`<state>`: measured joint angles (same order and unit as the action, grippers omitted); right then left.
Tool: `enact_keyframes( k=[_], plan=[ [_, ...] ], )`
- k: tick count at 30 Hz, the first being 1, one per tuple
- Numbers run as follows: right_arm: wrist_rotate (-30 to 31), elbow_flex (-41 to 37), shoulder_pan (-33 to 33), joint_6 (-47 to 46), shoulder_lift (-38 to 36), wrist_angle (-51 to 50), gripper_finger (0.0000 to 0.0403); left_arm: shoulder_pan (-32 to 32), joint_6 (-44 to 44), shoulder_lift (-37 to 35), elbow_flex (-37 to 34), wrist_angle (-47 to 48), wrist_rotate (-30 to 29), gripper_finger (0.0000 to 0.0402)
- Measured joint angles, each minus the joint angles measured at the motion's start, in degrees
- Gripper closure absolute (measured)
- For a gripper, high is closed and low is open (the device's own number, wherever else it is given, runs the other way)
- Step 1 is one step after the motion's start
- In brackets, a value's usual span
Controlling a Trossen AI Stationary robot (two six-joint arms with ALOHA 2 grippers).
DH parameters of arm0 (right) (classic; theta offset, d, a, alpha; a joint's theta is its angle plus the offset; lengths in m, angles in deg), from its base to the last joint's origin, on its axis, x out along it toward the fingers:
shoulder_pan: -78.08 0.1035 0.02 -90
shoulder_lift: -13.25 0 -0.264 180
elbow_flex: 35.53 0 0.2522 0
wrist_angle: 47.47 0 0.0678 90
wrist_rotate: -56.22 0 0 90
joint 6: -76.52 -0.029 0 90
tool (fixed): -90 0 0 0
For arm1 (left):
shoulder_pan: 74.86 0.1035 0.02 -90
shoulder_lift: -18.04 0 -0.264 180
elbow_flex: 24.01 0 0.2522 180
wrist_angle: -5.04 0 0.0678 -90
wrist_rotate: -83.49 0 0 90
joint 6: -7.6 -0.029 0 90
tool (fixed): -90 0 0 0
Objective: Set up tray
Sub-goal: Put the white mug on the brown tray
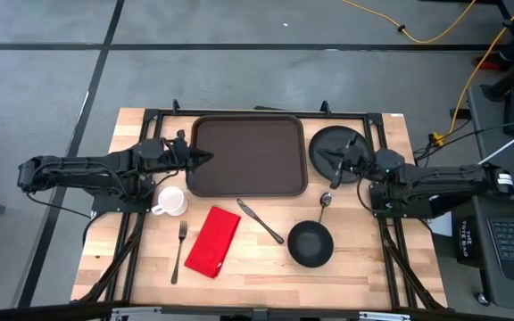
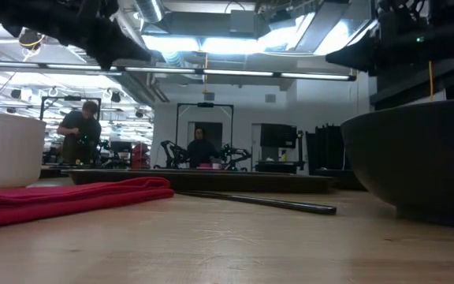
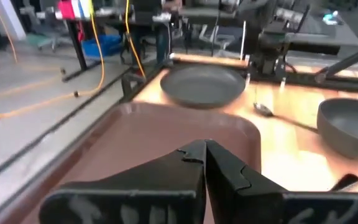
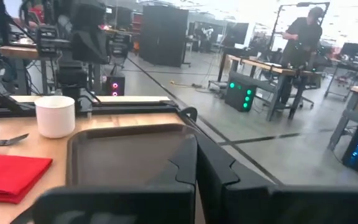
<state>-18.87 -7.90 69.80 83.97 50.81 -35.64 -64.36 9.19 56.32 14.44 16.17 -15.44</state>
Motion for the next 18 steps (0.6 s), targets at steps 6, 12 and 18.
enact_keyframes(
  k=[6,12,18],
  plan=[
    [-0.1,0.0,-0.1,-6.5,0.0,0.0,0.0384,0.0,-4.3,0.0,0.0,-3.4,-0.1,0.0400],
    [-0.1,0.0,-0.1,-4.0,0.0,-0.2,0.0380,0.0,-4.5,0.0,0.0,-3.2,-0.1,0.0398],
    [-0.1,0.0,-0.1,-0.7,0.0,-0.1,0.0391,-0.1,3.1,1.1,0.0,-1.4,-5.6,0.0400]
  ],
)
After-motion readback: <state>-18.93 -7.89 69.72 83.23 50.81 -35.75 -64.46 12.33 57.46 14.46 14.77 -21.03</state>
